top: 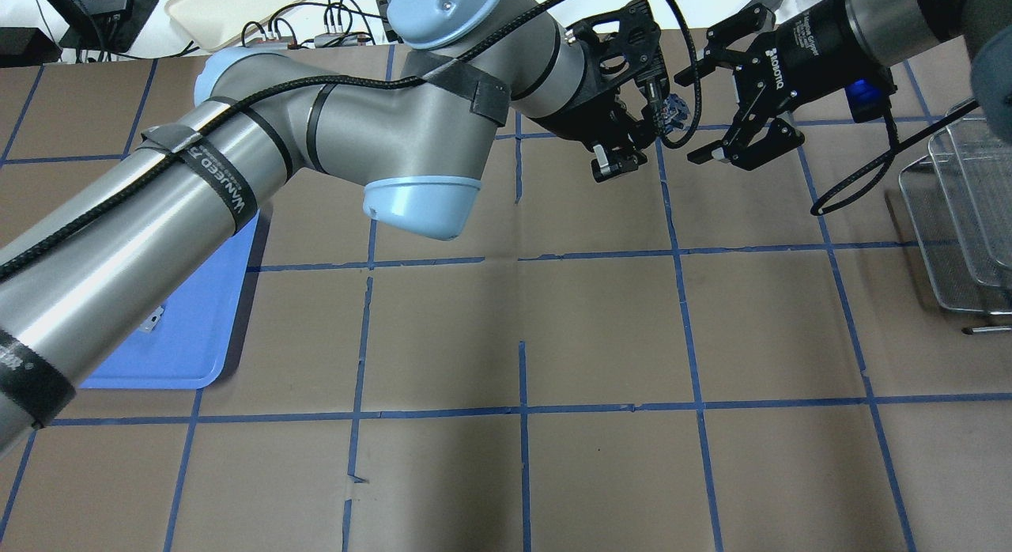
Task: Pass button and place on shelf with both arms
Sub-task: 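Close the right gripper on the button's switch body beside the left gripper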
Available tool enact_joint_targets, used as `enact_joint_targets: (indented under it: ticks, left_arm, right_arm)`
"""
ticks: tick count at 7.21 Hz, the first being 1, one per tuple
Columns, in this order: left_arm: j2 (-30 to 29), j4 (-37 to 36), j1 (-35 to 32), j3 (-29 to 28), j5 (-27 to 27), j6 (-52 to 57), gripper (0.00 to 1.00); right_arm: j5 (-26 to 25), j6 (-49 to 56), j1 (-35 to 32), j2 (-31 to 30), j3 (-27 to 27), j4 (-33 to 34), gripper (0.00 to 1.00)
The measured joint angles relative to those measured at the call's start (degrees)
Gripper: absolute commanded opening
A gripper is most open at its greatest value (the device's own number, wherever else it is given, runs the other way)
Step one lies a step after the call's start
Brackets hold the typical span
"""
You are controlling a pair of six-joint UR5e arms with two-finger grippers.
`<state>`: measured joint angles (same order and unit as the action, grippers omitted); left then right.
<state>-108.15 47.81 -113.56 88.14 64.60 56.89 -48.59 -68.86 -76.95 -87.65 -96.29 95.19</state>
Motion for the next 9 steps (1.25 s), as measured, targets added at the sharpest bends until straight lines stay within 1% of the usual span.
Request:
enact_joint_targets:
  ticks: [4,5,6,8,9]
  left_arm:
    - [-0.17,-0.02,0.00,0.02,0.00,-0.05,0.00]
    - [-0.01,-0.05,0.00,0.20,0.00,-0.02,0.00]
    - [0.05,-0.07,0.00,0.28,0.00,0.03,0.00]
    - [-0.04,-0.09,0.00,0.35,0.06,0.06,0.00]
    - [-0.09,-0.09,0.00,0.36,0.08,0.06,0.00]
  right_arm:
    - [-0.13,-0.32,-1.78,0.94,0.25,0.28,1.00]
    - [-0.20,-0.42,-1.87,1.25,0.26,0.28,0.85]
    - [-0.32,-0.46,-1.95,1.42,0.27,0.24,0.76]
    - [-0.13,-0.43,-2.04,1.31,0.35,0.24,0.75]
    - [0.14,-0.41,-2.06,1.25,0.38,0.25,0.62]
